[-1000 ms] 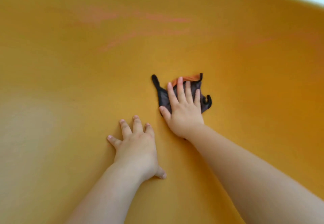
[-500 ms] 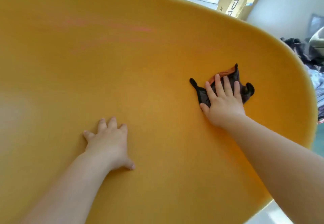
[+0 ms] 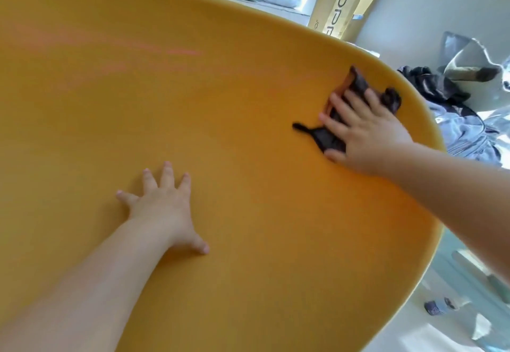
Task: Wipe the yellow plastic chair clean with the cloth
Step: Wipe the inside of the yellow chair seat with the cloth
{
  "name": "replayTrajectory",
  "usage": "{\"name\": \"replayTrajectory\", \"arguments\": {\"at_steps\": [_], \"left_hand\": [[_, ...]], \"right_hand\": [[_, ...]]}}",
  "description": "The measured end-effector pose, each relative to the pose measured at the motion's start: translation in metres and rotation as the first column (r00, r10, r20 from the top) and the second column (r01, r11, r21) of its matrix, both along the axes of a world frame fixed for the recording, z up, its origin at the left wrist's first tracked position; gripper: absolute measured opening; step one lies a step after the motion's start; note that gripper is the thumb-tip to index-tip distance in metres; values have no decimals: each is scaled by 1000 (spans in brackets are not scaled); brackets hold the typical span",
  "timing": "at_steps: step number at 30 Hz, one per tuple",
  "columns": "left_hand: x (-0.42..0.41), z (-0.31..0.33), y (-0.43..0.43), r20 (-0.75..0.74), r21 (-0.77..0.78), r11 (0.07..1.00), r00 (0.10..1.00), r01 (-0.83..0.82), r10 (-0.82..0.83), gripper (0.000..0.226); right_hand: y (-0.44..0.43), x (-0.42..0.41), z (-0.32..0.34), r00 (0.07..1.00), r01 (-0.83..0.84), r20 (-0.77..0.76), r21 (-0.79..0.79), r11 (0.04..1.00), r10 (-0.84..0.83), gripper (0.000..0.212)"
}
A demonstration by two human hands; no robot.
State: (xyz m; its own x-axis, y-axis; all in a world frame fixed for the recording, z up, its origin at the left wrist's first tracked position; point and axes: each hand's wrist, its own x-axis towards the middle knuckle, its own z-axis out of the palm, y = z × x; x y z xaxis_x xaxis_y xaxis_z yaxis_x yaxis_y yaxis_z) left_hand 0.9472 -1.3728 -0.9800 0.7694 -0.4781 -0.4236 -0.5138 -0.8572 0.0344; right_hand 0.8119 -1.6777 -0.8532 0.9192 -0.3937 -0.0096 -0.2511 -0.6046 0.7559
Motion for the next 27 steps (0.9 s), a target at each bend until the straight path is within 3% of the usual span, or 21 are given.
{"name": "replayTrajectory", "arguments": {"at_steps": [3,6,9,12,15,18,21,25,27], "left_hand": [[16,3,-17,-45,53,997,998,-50,52,169],[22,0,-31,-83,112,992,995,-52,62,175],[25,-3,-35,-73,159,987,996,-31,43,178],[23,0,-31,-48,172,985,999,3,5,173],[22,1,-28,-2,175,984,999,39,-39,171],[23,2,-29,15,185,981,998,58,-62,171],[23,2,-30,4,189,980,998,64,-66,172],[24,1,-30,-2,182,981,998,67,-67,172],[24,0,-28,-3,172,983,998,68,-68,171]], "right_hand": [[-8,46,3,972,53,233,-66,996,-36,82],[18,81,-42,929,47,359,112,993,-85,83],[58,97,-98,964,-98,264,329,939,8,78],[81,80,-122,975,-205,27,499,842,222,70],[54,58,-99,959,-257,-8,395,882,283,81],[-4,57,-37,960,-152,250,79,985,129,98],[-27,70,4,901,-35,425,-126,991,85,98],[0,113,-28,815,10,579,55,998,-40,97],[24,132,-60,836,-66,547,198,978,-55,95]]}}
